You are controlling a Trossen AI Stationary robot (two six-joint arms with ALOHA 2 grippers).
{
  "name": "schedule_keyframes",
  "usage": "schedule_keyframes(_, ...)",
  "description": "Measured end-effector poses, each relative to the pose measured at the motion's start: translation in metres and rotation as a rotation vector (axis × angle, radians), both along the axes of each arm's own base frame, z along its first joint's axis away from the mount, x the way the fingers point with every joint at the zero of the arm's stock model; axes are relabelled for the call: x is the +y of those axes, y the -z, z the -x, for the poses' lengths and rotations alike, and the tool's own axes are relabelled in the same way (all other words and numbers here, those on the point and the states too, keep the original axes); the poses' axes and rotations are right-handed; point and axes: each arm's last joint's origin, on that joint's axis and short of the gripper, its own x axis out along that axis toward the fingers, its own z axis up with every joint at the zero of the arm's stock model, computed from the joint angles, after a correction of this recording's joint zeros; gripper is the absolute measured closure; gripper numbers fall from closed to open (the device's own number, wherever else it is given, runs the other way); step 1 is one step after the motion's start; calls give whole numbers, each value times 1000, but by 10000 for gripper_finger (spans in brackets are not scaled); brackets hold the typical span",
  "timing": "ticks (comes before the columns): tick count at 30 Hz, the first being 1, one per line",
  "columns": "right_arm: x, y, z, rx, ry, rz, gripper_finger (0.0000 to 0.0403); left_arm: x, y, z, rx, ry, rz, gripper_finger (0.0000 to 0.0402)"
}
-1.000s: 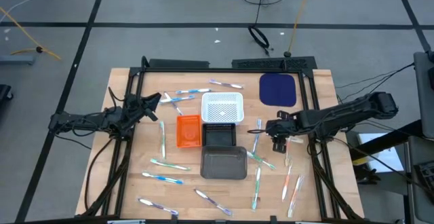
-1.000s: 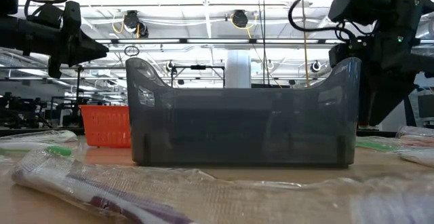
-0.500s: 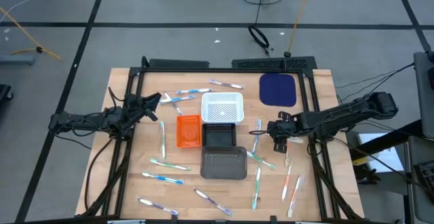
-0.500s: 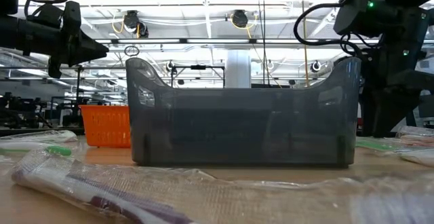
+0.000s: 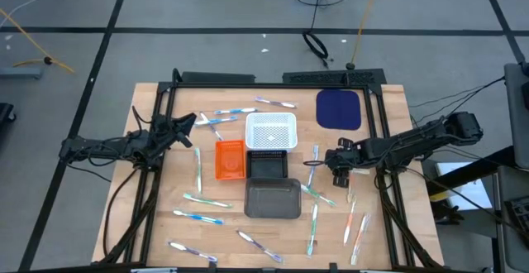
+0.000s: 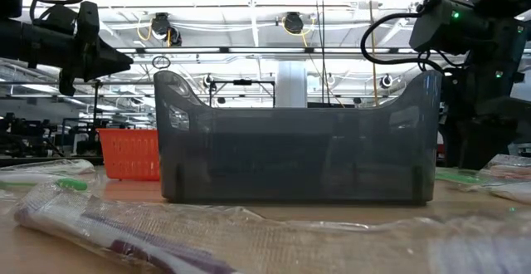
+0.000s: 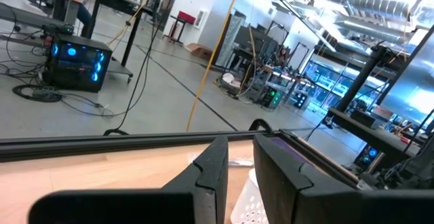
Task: Pick & Place Toothbrushes
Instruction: Put the orange toothbrush into the orange basket
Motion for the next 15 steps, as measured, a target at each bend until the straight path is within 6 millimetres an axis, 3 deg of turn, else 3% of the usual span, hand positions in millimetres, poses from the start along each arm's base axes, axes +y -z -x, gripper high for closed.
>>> schedule_keyframes(5, 0, 0, 0, -3, 6, -8, 295, 0, 0, 0, 1, 0, 0, 330)
schedule_keyframes(11, 0, 0, -1, -7, 16, -5, 380, 0, 0, 0, 0, 0, 1, 330)
schedule_keyframes(15, -1, -1, 1, -15, 56, 11, 384, 0, 0, 0, 0, 0, 1, 330)
